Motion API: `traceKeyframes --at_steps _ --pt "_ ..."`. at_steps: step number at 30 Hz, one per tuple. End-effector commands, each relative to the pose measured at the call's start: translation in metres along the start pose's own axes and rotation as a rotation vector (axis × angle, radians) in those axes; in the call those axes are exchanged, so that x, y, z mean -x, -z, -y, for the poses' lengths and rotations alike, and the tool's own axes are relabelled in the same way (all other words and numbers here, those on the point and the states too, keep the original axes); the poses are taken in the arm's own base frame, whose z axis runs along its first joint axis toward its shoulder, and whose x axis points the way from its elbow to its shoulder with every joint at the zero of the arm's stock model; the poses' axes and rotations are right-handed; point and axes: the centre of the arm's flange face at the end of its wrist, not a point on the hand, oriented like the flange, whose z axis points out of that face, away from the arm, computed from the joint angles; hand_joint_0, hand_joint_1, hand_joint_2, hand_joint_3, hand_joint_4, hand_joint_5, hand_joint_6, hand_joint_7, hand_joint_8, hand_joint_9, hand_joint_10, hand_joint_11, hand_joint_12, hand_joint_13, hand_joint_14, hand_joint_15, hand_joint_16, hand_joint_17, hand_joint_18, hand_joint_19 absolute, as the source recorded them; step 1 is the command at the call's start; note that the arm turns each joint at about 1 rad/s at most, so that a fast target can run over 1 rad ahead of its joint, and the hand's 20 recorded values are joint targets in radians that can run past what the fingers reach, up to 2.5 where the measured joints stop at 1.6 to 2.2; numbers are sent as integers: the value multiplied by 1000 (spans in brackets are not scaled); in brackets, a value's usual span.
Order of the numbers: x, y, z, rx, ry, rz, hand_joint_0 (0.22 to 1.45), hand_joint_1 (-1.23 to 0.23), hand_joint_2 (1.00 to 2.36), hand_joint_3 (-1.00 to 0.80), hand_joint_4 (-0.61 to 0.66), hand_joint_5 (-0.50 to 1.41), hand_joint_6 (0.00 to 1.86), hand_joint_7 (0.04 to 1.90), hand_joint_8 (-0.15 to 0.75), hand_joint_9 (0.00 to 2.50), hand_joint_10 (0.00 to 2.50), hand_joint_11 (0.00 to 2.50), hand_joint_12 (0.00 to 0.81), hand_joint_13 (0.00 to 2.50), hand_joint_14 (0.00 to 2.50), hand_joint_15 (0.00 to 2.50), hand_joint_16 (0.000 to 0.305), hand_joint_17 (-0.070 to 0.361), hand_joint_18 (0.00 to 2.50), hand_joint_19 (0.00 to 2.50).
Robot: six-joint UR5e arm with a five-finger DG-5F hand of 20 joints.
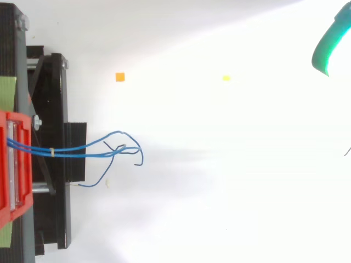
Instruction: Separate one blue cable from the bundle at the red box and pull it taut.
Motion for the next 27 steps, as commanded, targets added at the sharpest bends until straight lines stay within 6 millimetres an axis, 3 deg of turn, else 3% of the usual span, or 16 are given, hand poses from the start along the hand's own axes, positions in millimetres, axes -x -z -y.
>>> traceKeyframes --at_steps 1,11,14,19,27 --pt "0 0 0 0 0 0 500 -626 1000 -500 119 -210 501 702 225 780 15 426 316 569 11 265 44 99 265 371" --pt "0 0 1 -1 0 0 504 -621 1000 -500 121 -213 502 707 237 703 15 433 319 532 11 291 45 101 249 382" --pt "0 0 0 0 0 0 502 -620 1000 -500 134 -215 502 713 250 672 13 445 374 529 10 260 45 100 230 374" --pt "0 0 0 1 0 -1 498 -623 1000 -500 149 -219 502 719 266 651 16 510 396 598 10 283 47 105 341 398" --pt "0 0 0 -1 2 -2 495 -627 1000 -500 128 -248 501 616 237 260 1 13 363 404 0 18 43 98 256 168"
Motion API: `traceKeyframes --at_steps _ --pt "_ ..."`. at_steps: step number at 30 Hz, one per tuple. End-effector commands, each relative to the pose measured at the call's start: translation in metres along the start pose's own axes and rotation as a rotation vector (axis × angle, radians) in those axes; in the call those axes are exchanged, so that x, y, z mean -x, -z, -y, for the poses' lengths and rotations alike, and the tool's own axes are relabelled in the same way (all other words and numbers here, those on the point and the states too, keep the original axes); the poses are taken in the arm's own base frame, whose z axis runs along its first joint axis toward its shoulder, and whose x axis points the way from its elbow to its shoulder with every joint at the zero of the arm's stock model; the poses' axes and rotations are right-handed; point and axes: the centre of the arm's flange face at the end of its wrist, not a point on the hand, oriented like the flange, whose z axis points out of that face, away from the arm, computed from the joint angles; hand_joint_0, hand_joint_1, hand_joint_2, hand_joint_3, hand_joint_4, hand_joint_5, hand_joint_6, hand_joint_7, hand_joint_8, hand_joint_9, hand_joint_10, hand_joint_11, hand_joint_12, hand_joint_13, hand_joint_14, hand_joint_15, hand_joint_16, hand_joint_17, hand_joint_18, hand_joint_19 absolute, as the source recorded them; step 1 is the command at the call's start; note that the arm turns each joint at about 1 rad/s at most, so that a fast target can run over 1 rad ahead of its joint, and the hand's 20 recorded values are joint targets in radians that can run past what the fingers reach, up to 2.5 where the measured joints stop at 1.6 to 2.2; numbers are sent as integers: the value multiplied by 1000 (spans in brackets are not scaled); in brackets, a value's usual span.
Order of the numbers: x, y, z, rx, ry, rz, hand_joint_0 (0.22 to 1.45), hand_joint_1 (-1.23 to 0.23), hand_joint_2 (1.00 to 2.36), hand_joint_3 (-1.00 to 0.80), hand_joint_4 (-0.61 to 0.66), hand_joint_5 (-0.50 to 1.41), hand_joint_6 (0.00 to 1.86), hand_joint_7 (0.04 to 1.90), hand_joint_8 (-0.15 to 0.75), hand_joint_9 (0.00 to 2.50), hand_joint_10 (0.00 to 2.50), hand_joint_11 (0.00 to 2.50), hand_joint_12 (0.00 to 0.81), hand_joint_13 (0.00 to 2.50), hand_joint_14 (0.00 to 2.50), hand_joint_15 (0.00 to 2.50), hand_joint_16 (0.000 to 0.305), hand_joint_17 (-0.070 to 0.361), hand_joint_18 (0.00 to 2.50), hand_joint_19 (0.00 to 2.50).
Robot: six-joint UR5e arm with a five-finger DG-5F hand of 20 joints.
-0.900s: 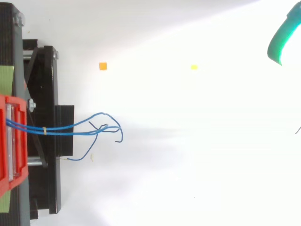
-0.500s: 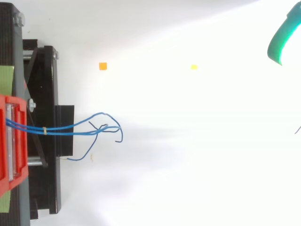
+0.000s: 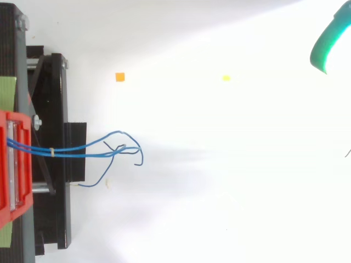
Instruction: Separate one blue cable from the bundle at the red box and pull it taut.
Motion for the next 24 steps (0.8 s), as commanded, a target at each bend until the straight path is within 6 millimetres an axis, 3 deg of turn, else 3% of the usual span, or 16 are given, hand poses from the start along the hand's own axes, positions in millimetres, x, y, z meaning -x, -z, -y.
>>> traceKeyframes --at_steps 1,15,20,24 --pt "1 0 0 0 1 2 495 -626 1000 -500 127 -248 501 616 237 254 0 0 358 390 0 5 42 95 233 153" --pt "-11 -3 -4 12 -36 -11 504 -620 1000 -500 140 -249 501 626 238 216 0 0 323 376 0 0 37 83 223 80" --pt "-11 -14 -15 87 -119 91 515 -618 1000 -500 150 -244 501 626 246 261 0 0 310 385 0 0 35 79 228 72" --pt "-16 -20 -13 88 -131 151 519 -616 1000 -500 153 -243 501 632 249 275 0 7 305 387 0 0 35 78 227 73"
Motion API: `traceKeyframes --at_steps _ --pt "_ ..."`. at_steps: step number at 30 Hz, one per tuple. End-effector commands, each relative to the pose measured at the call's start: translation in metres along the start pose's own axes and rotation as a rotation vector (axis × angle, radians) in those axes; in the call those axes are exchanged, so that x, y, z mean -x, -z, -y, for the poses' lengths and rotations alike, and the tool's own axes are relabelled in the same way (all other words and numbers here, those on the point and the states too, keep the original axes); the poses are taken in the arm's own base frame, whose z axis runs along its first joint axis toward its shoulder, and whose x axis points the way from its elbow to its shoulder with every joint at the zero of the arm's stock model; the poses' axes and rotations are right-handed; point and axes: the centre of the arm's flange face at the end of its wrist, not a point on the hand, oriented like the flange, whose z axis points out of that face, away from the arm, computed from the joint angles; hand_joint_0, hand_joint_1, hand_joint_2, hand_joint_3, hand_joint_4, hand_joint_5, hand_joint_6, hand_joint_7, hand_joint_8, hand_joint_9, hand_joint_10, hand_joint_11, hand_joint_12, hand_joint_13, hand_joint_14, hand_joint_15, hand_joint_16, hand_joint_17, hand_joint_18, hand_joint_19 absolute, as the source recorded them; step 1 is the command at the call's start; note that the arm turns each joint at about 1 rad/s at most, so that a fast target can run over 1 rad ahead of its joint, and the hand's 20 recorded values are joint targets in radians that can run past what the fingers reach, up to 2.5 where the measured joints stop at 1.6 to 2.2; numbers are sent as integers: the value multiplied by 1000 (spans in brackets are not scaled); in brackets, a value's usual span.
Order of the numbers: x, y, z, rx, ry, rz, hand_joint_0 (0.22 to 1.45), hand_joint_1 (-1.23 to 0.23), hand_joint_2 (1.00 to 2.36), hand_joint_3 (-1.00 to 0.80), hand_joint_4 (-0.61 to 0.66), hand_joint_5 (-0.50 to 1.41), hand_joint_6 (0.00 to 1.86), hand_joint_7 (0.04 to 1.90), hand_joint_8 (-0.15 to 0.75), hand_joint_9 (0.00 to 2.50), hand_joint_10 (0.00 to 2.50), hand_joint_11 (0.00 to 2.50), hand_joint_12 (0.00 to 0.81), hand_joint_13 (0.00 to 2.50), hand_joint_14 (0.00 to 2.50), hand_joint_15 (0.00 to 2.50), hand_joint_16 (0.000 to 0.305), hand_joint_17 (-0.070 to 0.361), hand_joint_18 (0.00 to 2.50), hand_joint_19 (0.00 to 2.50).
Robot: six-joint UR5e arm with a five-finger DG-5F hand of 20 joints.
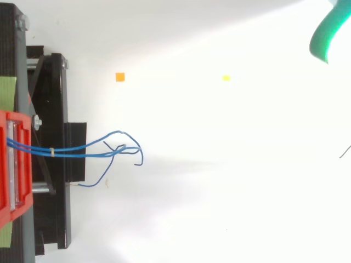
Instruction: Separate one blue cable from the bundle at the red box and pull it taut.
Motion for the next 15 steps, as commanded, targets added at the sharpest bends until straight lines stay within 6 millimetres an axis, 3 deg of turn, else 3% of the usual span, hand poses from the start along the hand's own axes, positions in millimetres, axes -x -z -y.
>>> traceKeyframes --at_steps 1,4,8,15 --pt "-7 -8 6 2 -13 55 519 -615 1000 -500 155 -241 501 635 251 282 0 15 303 387 0 0 34 77 227 73" --pt "-15 -15 19 -6 -15 61 520 -613 1000 -500 159 -239 501 641 252 302 0 29 300 387 1 0 34 77 226 89" --pt "-28 -41 34 -7 -16 66 526 -615 1000 -500 162 -238 501 638 260 348 0 51 303 400 0 7 34 76 227 84" --pt "-33 -43 30 5 12 122 531 -617 1000 -500 170 -234 501 648 264 367 2 73 301 407 0 13 33 75 229 83"
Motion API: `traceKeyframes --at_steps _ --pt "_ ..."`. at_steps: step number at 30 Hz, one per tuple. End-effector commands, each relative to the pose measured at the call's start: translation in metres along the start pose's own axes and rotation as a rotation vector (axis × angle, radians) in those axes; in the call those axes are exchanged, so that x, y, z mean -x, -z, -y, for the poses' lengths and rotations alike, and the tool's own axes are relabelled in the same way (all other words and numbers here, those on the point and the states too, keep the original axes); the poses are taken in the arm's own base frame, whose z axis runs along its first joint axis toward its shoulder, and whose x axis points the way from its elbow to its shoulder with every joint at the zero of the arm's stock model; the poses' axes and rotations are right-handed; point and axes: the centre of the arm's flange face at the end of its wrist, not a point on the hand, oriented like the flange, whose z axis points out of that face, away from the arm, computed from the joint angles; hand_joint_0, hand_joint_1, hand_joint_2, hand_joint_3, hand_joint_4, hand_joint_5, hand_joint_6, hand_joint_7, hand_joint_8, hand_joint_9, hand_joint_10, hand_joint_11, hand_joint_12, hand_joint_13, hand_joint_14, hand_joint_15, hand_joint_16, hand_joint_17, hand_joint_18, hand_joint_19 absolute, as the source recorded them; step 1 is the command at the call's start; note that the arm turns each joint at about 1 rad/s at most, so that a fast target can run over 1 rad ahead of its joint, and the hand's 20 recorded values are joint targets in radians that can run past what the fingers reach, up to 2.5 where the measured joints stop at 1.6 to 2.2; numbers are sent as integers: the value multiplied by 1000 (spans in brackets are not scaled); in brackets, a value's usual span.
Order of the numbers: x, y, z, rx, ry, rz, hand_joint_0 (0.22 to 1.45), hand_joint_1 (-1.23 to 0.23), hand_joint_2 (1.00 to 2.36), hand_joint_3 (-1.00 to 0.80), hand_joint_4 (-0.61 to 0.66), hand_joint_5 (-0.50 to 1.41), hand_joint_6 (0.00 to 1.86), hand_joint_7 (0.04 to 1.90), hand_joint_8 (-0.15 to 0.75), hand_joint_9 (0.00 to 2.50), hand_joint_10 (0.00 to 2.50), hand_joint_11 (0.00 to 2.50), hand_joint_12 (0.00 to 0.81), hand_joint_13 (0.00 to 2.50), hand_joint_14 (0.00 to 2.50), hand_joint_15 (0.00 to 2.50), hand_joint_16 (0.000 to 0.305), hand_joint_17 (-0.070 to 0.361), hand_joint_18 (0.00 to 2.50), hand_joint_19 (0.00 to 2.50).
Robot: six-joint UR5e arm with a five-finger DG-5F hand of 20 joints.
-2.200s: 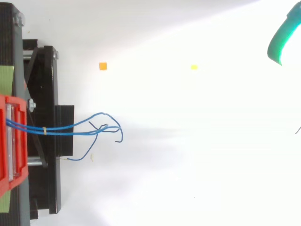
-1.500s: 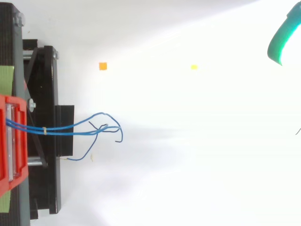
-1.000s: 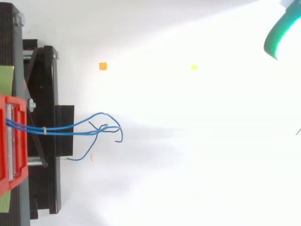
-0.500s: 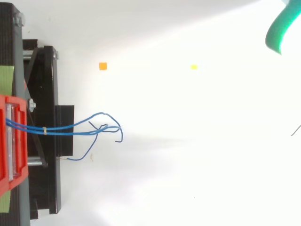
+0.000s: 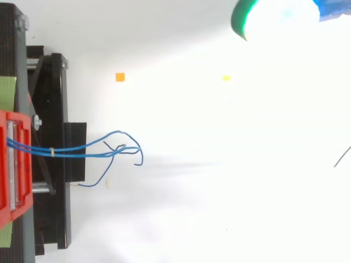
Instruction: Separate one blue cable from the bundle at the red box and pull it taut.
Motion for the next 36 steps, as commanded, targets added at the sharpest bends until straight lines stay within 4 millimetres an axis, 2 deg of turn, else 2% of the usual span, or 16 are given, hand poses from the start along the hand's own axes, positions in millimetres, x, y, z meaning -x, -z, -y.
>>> traceKeyframes --at_steps 1,5,16,20,30,36 --pt "-4 -1 0 -2 26 31 531 -617 1000 -500 172 -233 501 654 263 371 0 75 302 414 0 24 33 75 230 83" --pt "-14 -7 15 -15 49 45 534 -617 1000 -500 176 -230 501 657 268 393 3 100 300 421 0 30 33 74 240 93" --pt "-43 -33 33 -16 52 27 536 -618 1000 -500 190 -225 501 672 271 408 4 121 303 431 1 40 33 74 246 95" --pt "-64 -51 56 -22 56 11 537 -619 1000 -500 195 -222 501 676 271 410 4 130 305 435 2 47 33 74 247 95" --pt "-79 -57 48 29 120 48 542 -617 1000 -500 211 -214 501 686 274 421 6 153 307 446 2 58 33 73 255 101" --pt "-97 -72 77 19 122 46 543 -612 1000 -500 215 -211 502 691 275 431 5 159 307 452 3 66 33 74 257 114"
